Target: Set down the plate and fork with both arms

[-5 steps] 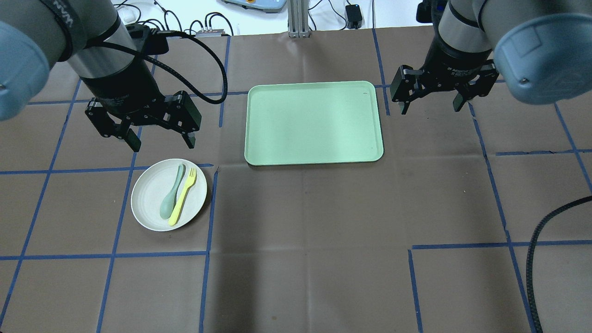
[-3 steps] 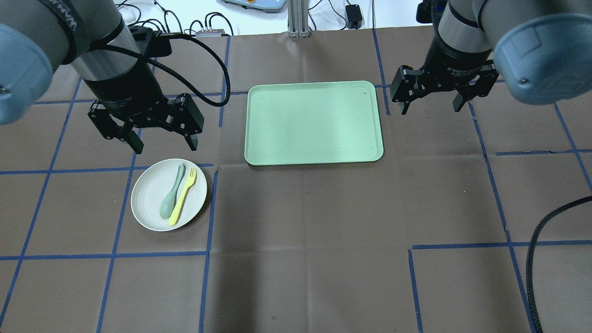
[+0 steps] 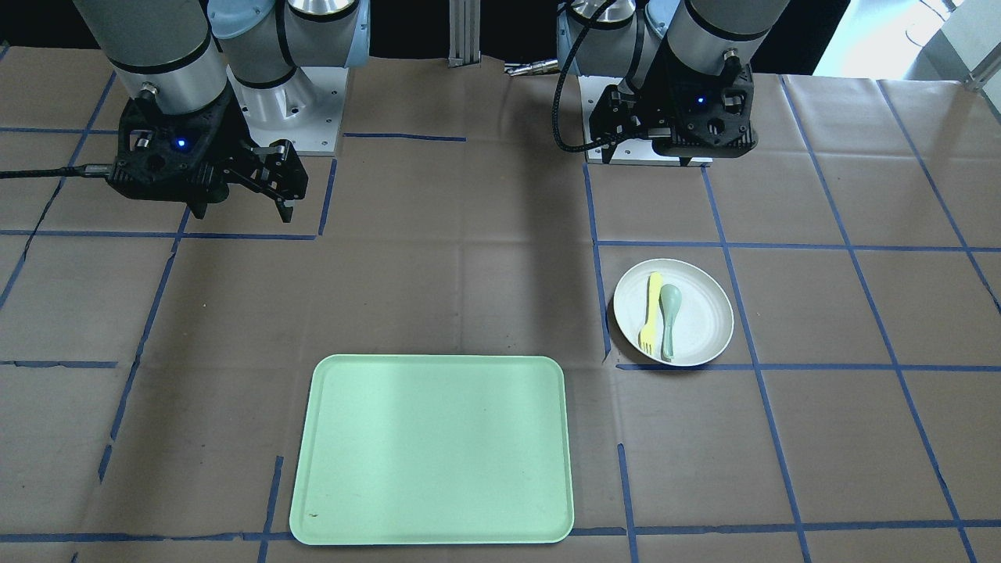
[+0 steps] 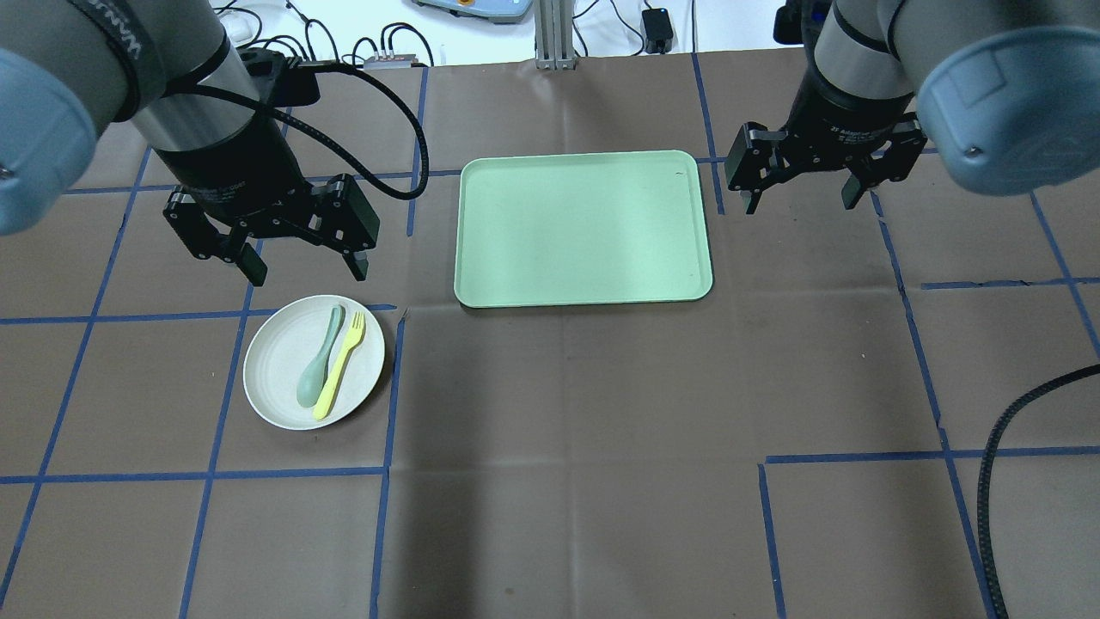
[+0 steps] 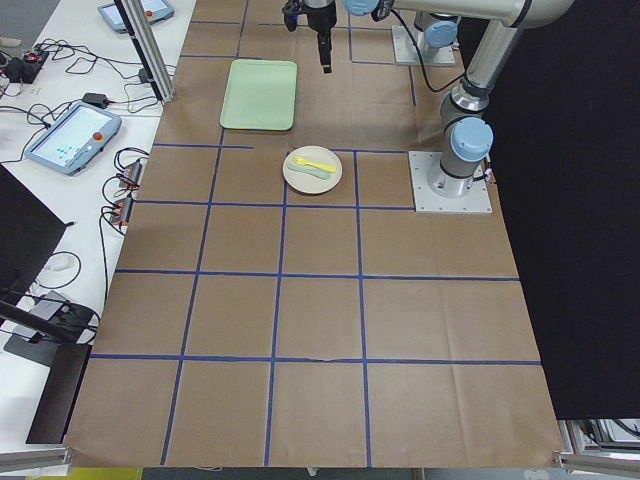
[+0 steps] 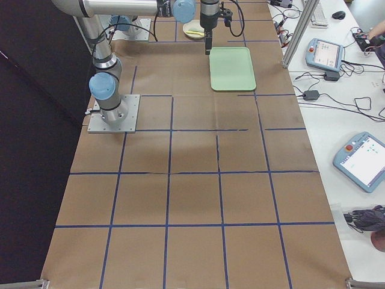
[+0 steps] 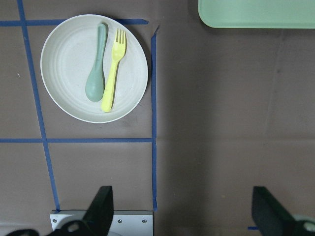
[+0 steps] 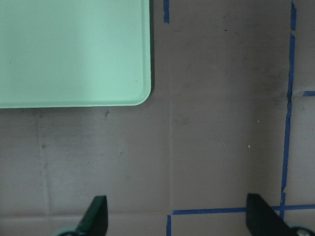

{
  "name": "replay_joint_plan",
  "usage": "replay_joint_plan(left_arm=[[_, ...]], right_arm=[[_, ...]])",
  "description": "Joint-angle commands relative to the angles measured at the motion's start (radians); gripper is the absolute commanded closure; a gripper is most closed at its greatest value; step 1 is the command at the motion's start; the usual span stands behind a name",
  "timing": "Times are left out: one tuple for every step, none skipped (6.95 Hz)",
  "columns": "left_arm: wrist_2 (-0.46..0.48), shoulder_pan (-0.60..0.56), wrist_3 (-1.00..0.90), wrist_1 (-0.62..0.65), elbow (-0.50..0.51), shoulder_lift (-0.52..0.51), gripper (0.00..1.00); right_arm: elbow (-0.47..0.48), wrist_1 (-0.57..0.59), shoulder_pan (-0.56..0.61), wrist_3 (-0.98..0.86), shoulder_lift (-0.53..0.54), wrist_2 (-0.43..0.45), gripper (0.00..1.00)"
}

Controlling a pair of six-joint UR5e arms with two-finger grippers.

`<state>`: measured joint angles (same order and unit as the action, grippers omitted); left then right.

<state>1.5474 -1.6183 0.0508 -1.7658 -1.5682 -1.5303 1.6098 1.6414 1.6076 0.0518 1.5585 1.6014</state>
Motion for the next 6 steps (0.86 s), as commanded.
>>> replay_joint_plan(left_arm=[[0.000,0.000,-0.003,0.000,-0.001,0.001,0.00],[0.002,0.001,-0.003,0.000,-0.001,0.001,0.00],[0.002,0.002,-0.003,0.000,-0.001,0.001,0.00],[0.002,0.002,-0.005,-0.001,-0.003,0.001,0.00],[0.000,0.003,-0.009,-0.001,-0.003,-0.001,0.00],[0.000,0.035,-0.123,0.006,-0.019,-0.007,0.00]], right_arm=[[-0.001,0.000,-0.002,-0.007,0.000,0.000,0.00],[-0.001,0.000,-0.003,-0.012,0.000,-0.001,0.00],[-0.001,0.000,-0.003,-0.015,0.000,-0.003,0.00],[-0.001,0.000,-0.006,-0.015,0.000,-0.003,0.00],[-0.001,0.000,-0.006,-0.015,0.000,-0.003,0.00],[-0.001,0.000,-0.006,-0.015,0.000,-0.003,0.00]])
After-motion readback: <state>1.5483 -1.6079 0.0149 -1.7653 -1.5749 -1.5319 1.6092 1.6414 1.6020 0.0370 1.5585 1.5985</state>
